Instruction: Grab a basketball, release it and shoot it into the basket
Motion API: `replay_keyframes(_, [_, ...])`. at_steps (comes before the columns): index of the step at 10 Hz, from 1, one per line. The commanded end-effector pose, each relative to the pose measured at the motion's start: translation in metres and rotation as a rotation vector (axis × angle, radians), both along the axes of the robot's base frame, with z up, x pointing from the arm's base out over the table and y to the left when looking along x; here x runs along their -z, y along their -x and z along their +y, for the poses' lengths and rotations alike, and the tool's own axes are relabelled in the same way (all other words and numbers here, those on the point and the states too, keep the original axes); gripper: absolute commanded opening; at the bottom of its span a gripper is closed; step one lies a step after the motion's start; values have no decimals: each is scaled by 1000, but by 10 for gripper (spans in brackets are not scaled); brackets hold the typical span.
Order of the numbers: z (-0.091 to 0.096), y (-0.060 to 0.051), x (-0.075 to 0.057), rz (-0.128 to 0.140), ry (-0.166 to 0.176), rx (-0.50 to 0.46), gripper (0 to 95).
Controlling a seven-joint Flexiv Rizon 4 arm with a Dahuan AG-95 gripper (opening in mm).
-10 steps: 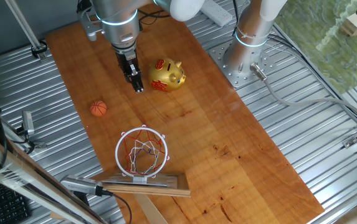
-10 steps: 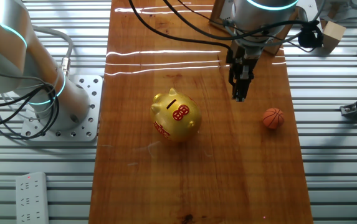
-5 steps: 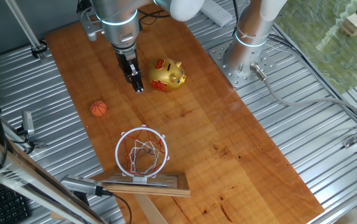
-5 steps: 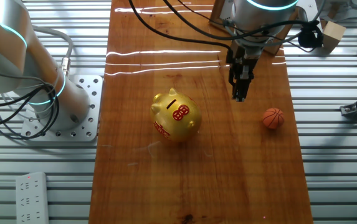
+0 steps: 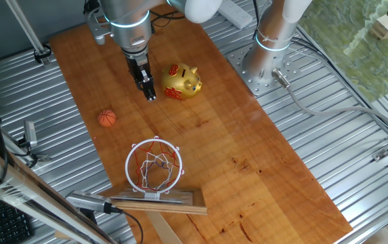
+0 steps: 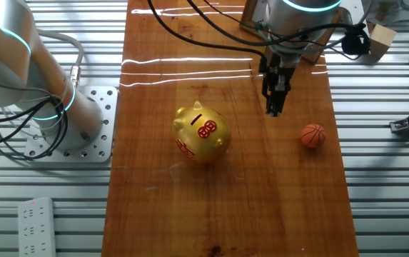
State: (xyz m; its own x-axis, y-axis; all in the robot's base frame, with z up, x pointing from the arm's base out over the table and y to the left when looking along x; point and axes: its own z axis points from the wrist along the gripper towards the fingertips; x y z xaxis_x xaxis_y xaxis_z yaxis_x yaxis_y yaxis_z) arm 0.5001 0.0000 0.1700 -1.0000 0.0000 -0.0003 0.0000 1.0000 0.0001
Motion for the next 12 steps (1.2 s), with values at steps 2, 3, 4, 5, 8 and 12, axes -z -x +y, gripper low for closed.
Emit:
replay_keyframes(2, [0,0,-1,-72,-10,-108,0])
replay_keyframes(3, [1,0,-1,-71,-10,-106,0])
replay_keyframes(4, [1,-1,-2,-71,-9,-105,0])
replay_keyframes(5, [1,-1,-2,-70,-10,-104,0])
replay_keyframes(8, [1,-2,-2,-70,-9,-103,0])
replay_keyframes(12, [3,-5,-4,-71,-9,-94,0])
